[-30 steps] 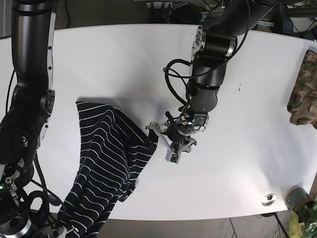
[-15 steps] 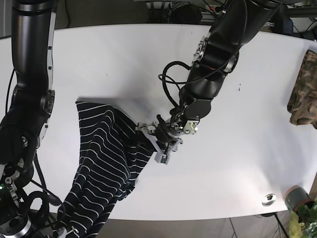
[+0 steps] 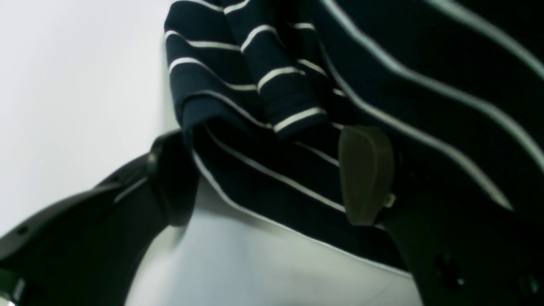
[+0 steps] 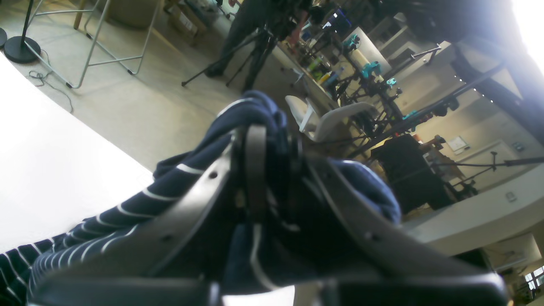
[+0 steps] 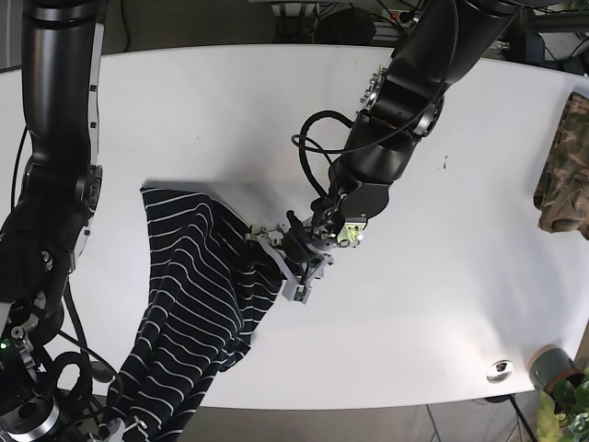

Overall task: Fold the T-shirt properly
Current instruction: 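Grasp the striped shirt's edge with the left gripper and pull it, then release the left gripper and lift it off the striped shirt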

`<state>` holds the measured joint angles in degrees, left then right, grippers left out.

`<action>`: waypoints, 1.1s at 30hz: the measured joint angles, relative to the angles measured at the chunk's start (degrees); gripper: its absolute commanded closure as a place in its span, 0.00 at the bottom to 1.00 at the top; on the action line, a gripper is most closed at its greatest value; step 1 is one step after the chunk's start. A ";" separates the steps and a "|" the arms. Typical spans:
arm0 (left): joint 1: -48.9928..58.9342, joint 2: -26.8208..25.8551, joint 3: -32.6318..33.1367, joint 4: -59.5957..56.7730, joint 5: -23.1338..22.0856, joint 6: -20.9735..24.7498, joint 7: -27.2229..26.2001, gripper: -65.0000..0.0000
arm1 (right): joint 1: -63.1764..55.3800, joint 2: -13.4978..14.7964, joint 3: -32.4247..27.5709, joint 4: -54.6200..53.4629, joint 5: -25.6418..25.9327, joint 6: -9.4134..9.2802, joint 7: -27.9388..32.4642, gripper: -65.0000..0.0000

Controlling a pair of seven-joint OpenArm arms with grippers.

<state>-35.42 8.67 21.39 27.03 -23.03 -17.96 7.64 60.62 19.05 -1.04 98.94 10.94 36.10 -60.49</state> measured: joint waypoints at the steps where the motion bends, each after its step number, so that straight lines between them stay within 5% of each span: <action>1: 0.00 0.00 -0.02 0.00 0.02 0.17 0.07 0.46 | -0.15 -0.02 -0.02 0.00 0.02 0.00 -0.07 0.97; 6: 0.17 0.00 -1.44 -0.22 0.02 3.45 -0.07 0.82 | -0.90 -0.02 0.00 0.00 0.00 0.00 0.20 0.97; 8: 0.17 -0.13 -1.51 -0.22 0.00 5.88 -0.39 0.89 | -1.09 -0.02 0.00 0.00 0.00 0.00 0.17 0.97; 21: 0.26 -0.15 -2.23 0.59 -0.20 9.46 -0.61 1.00 | -1.44 0.15 4.28 -0.02 0.85 0.15 0.07 0.97; 29: 3.04 -3.93 -11.76 11.45 -0.22 9.60 0.09 1.00 | -1.38 1.03 7.19 -0.39 -0.31 -0.04 -0.20 0.97; 33: 5.33 -6.16 -15.39 16.72 -0.04 10.10 4.79 1.00 | -1.38 1.86 6.93 -0.37 0.83 0.11 -0.13 0.97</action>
<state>-30.09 2.50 6.00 43.75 -23.07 -7.86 12.43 59.24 20.91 5.89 98.56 11.77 36.21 -60.62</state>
